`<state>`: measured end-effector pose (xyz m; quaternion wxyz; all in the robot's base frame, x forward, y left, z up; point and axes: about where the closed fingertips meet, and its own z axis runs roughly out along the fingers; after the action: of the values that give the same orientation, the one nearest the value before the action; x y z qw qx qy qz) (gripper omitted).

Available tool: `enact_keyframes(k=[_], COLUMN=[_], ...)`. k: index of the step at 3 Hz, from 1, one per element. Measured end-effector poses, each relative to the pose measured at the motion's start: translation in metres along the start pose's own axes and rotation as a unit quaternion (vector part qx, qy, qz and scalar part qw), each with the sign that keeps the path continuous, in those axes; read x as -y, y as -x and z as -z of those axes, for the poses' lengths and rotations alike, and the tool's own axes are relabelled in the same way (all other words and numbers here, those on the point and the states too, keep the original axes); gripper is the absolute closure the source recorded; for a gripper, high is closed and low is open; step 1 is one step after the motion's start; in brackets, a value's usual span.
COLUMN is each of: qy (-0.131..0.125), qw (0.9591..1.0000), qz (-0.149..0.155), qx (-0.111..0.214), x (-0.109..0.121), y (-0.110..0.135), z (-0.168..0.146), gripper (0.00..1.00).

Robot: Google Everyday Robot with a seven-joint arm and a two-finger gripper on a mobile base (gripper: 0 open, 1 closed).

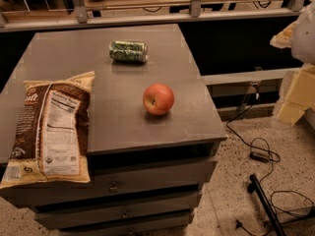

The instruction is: Move green can near brown chip bag

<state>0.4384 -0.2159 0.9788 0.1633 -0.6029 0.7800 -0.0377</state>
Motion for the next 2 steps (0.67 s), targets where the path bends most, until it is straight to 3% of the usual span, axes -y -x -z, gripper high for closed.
enact_keyframes(k=[1,2], qy=[0.000,0.003], qw=[1.0000,0.9996], qz=[0.000,0.023], qx=[0.000,0.015], x=[0.000,0.018], y=[0.000,0.019], z=[0.000,-0.008], gripper=[0.00,0.00])
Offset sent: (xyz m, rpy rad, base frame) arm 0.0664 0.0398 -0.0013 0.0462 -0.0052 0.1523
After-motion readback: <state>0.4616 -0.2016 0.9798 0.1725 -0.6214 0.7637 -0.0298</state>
